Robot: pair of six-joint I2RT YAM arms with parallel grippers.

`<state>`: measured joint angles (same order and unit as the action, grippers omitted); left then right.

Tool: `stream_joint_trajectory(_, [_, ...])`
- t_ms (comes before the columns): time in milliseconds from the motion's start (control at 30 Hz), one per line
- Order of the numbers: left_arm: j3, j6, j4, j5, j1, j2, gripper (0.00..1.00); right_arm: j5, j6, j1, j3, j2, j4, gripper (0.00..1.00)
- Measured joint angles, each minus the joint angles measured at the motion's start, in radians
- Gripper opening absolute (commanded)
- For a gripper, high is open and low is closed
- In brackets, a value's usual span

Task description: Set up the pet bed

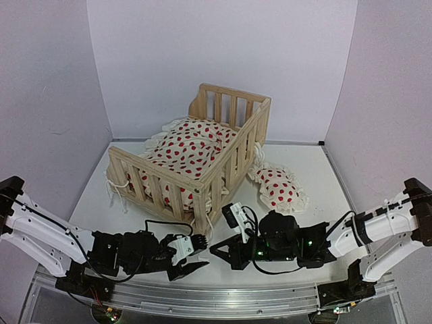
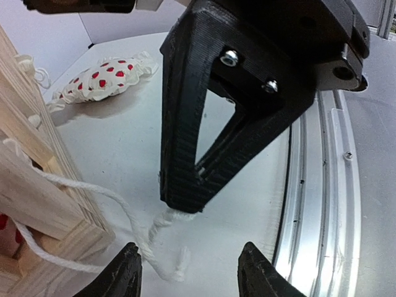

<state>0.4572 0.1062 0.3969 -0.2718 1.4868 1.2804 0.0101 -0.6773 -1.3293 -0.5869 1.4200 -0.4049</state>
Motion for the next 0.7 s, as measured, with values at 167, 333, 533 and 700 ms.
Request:
stream_joint_trajectory(167, [0.028, 0.057, 0.042, -0.055, -0.007, 0.034, 0.41, -0.022, 0.000, 0.000, -0.008, -0.001, 0.010, 0.00])
stream_joint_trajectory(333, [0.034, 0.079, 0.059, -0.066, -0.014, 0.048, 0.20, -0.038, 0.000, 0.000, -0.021, -0.001, 0.018, 0.00])
stream_joint_trajectory(533, [0.034, 0.074, 0.062, -0.065, -0.023, 0.056, 0.00, -0.059, 0.000, 0.000, -0.039, -0.001, 0.035, 0.13])
stream_joint_trajectory(700, [0.034, 0.051, 0.077, -0.071, -0.031, 0.056, 0.00, -0.021, 0.011, 0.001, -0.034, -0.021, 0.053, 0.41])
